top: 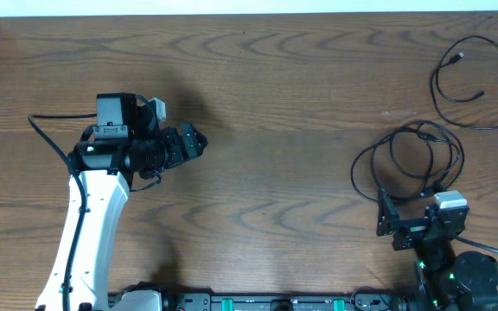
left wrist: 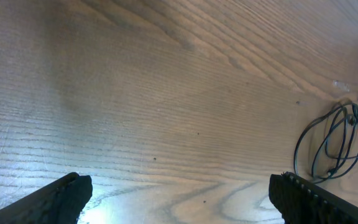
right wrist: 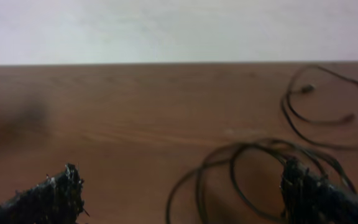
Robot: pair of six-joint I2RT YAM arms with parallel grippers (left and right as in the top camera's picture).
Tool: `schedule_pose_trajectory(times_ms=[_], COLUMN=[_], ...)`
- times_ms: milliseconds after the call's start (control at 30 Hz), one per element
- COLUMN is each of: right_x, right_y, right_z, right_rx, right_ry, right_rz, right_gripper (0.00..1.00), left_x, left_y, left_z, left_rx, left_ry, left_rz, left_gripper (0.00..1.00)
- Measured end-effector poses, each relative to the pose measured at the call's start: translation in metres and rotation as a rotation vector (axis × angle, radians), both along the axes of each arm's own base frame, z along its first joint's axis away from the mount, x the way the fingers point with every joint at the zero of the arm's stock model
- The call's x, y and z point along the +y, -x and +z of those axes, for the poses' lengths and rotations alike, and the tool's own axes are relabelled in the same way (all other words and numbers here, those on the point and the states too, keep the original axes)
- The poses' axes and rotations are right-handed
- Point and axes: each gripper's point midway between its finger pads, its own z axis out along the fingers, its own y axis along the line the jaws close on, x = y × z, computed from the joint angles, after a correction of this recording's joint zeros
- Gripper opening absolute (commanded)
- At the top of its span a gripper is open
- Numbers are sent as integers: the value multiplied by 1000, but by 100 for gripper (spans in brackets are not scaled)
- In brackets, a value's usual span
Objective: Untangle cables
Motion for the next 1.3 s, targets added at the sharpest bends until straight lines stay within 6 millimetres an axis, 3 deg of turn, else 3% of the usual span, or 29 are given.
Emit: schedule_pose_trajectory(times_ms=[200,433,633,1033,1300], right_x=[-9,-11,-11,-15,-17], right_y=[-2,-7,-8,-22,-24], right_z=[-8,-48,-64,-72,-66], right_rx=[20,106,141,85,58], right_ry=[15,26,30,29,28], right_rz=[-54,-69,-70,-99,-111], right_gripper=[99,99,99,99,99], left_x=[0,0,0,0,0], left_y=[0,0,0,0,0], left_z=[0,0,0,0,0], left_rx=[-1,0,0,0,0], left_ry=[0,0,0,0,0], left_rz=[0,0,0,0,0], left_gripper=[98,97,97,97,97])
